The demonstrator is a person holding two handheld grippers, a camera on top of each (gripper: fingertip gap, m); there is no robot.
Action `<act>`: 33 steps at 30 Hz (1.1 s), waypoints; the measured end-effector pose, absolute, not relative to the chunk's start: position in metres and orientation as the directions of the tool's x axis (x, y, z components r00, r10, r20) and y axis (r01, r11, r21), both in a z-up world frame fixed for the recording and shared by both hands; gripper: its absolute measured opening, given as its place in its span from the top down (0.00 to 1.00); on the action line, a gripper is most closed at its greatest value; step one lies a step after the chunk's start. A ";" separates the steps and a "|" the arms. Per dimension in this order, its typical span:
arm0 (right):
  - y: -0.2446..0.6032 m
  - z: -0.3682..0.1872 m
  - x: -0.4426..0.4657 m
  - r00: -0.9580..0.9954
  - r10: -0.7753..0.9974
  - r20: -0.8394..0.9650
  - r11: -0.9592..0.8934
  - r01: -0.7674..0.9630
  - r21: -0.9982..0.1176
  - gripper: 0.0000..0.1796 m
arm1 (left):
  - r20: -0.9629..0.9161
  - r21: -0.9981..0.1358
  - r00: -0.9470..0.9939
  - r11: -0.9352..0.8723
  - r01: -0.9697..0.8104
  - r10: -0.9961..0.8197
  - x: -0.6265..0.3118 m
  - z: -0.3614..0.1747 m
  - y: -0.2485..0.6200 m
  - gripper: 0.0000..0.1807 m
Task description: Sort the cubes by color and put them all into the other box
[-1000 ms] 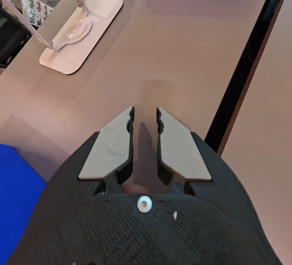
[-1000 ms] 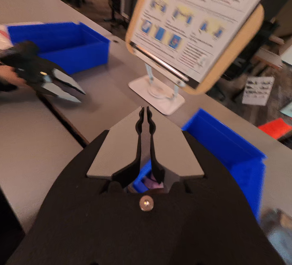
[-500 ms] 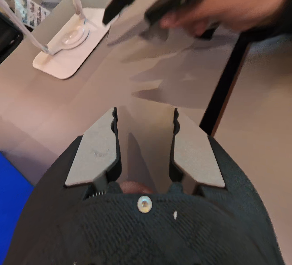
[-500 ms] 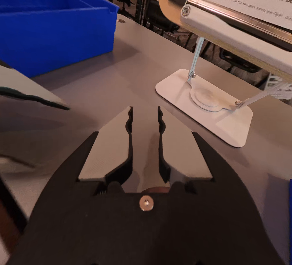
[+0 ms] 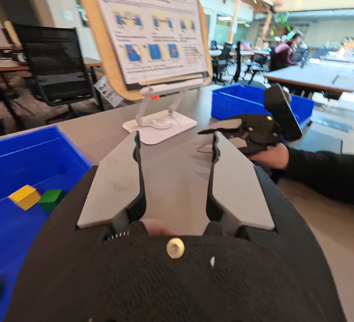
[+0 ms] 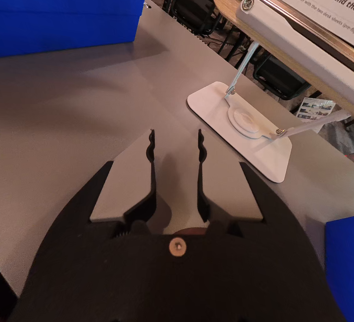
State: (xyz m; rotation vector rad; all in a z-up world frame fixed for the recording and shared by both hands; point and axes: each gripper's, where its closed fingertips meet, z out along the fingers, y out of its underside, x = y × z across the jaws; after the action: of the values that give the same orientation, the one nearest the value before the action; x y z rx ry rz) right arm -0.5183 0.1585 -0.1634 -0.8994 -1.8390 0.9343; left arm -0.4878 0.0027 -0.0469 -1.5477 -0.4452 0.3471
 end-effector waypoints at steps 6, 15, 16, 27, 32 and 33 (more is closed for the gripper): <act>0.167 -0.169 -0.521 -0.390 0.897 0.208 0.337 0.300 -0.892 0.66 | 0.143 -0.987 0.680 0.050 0.155 0.719 -0.542 -0.045 -0.067 0.60; 0.166 -0.179 -0.524 -0.424 0.895 0.135 0.305 0.364 -0.880 0.64 | 0.056 -0.951 0.528 -0.115 0.285 0.847 -0.591 -0.091 -0.125 0.72; 0.166 -0.178 -0.524 -0.426 0.896 0.128 0.298 0.363 -0.883 0.64 | 0.041 -0.943 0.530 -0.144 0.302 0.847 -0.590 -0.099 -0.126 0.72; 0.145 -0.173 -0.520 -0.518 0.851 0.083 0.285 0.324 -0.902 0.65 | 0.002 -0.938 0.556 -0.191 0.288 0.831 -0.582 -0.112 -0.125 0.67; 0.142 -0.170 -0.519 -0.536 0.841 0.073 0.276 0.309 -0.910 0.66 | 0.030 -0.913 0.608 -0.226 0.340 0.793 -0.577 -0.128 -0.115 0.66; 0.142 -0.170 -0.519 -0.535 0.842 0.072 0.273 0.307 -0.911 0.66 | 0.028 -0.906 0.610 -0.238 0.350 0.792 -0.578 -0.131 -0.115 0.66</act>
State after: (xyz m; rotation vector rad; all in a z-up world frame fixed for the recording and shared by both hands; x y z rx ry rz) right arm -0.5189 0.1423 -0.1697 -1.0312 -1.9857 1.2354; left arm -0.5777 -0.1146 -0.1314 -1.8317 -0.9211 0.5514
